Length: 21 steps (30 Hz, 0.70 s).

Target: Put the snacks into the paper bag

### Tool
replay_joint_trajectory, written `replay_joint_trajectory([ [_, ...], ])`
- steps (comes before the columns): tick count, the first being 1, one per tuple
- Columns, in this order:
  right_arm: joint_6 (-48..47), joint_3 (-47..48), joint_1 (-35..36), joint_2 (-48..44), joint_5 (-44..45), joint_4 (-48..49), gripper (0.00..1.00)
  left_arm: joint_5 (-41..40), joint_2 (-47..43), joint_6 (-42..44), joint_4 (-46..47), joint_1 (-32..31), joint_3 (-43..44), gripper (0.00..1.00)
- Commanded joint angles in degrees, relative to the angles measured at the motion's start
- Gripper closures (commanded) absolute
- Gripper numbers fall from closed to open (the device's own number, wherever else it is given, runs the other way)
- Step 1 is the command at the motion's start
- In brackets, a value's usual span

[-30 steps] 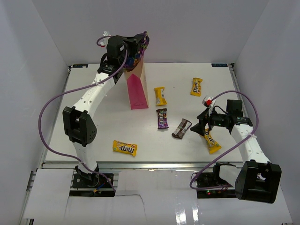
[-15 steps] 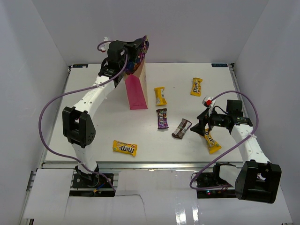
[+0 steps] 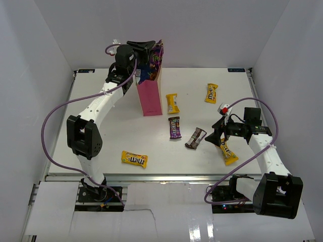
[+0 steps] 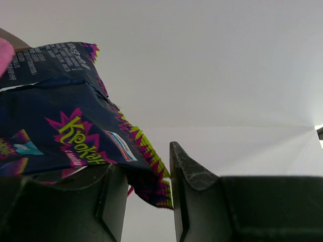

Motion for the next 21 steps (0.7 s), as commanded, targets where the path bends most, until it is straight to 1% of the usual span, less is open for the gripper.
replay_joint_trajectory([
  [1, -0.28, -0.41, -0.32, -1.08, -1.88, 1.14, 0.07, 2.27, -6.46, -0.46, 6.54, -0.20, 1.86, 0.54],
  [3, -0.28, -0.41, -0.32, -1.09, -1.88, 1.14, 0.07, 2.54, -6.81, 0.33, 6.54, -0.19, 1.86, 0.51],
  [4, -0.29, -0.33, -0.32, -1.17, -1.88, 1.14, 0.08, 2.71, -6.98, 0.50, 6.54, -0.19, 1.60, 0.48],
  [7, -0.29, -0.32, -0.32, -1.09, -1.88, 1.14, 0.08, 2.72, -7.86, 1.21, 6.54, -0.19, 0.72, 0.45],
  [8, -0.29, -0.32, -0.32, -1.26, -1.88, 1.05, 0.08, 2.72, -8.39, 1.03, 6.54, -0.19, 0.37, 0.40],
  [16, -0.37, -0.41, -0.32, -1.17, -1.97, 1.05, 0.07, 3.07, -10.32, 1.82, 6.45, 0.07, -2.09, 0.34],
  [21, 0.15, -0.24, -0.32, -1.00, -1.71, 0.78, 0.08, 3.33, -12.43, 3.57, 6.45, 0.24, -3.94, 0.32],
])
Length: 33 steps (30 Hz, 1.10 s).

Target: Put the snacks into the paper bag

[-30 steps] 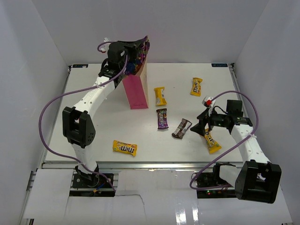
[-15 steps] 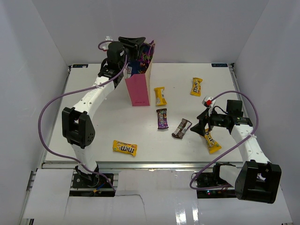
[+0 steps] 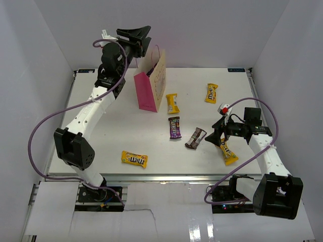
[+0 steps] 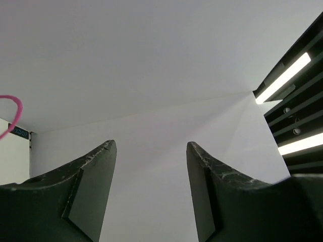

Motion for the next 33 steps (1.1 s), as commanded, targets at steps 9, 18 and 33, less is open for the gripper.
replay_joint_trajectory([
  [9, 22.88, 3.62, 1.87, 5.96, 18.70, 7.31, 0.00, 4.99, -16.82, 38.21, -16.14, 0.46, -5.53, 0.17],
  [18, 44.23, 9.26, 11.35, 16.24, 27.97, -2.62, 0.13, -9.79, -49.47, 40.94, -40.25, 0.55, -34.95, 0.02],
  [33, 53.92, 8.64, 18.31, 30.56, 31.33, 2.12, 0.22, -10.32, -67.46, 17.03, -52.38, 0.55, -57.65, 0.02],
])
